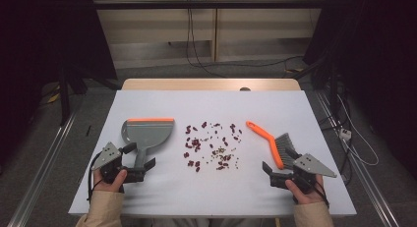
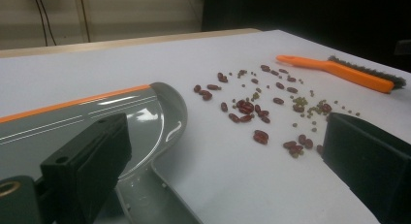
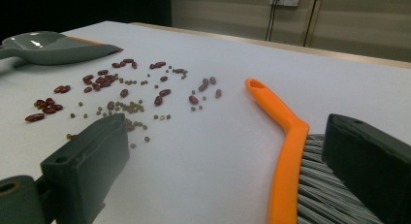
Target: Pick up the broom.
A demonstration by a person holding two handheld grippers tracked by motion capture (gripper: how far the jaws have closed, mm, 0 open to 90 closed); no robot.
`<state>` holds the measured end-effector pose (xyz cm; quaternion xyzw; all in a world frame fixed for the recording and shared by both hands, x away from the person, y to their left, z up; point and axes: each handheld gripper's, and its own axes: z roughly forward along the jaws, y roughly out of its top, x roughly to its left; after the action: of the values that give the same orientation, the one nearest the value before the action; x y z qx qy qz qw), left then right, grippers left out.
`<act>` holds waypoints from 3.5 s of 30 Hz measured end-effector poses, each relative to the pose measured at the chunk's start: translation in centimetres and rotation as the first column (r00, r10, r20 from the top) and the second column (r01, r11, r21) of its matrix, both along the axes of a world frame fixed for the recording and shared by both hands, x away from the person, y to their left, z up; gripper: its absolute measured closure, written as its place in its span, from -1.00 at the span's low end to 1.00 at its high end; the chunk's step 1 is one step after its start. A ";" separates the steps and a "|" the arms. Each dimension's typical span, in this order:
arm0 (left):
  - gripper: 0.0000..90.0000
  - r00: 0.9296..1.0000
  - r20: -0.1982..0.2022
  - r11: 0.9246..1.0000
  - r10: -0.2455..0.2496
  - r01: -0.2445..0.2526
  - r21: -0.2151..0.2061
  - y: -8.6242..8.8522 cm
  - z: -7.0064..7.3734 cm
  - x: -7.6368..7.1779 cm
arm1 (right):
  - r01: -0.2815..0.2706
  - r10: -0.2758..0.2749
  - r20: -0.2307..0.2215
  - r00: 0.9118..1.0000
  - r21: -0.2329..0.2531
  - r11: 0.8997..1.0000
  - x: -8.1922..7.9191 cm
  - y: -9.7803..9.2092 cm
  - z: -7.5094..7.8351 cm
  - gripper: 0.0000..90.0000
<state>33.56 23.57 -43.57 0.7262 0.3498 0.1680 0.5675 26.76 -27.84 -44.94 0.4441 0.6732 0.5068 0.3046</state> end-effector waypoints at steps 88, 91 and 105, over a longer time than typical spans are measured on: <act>-0.92 1.000 0.023 1.000 -0.021 0.021 -0.005 -0.9 0.3 0.2 | -0.028 -0.135 -0.678 0.722 -0.223 0.974 16.3 -0.7 1.4 0.56; -0.92 1.000 0.023 1.000 -0.018 0.018 -0.013 -0.9 0.4 0.2 | -0.020 -0.089 -0.618 0.781 -0.166 0.986 15.8 -0.7 2.5 0.56; -0.92 0.999 0.040 1.000 -0.004 0.005 -0.022 -0.8 1.1 0.1 | 0.034 -0.018 -0.314 0.949 0.046 0.998 12.0 -1.3 4.3 0.57</act>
<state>33.66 22.75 -42.47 0.7170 0.3387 0.1776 0.5828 38.77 -29.14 -40.61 0.5352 0.6940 0.4428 0.1891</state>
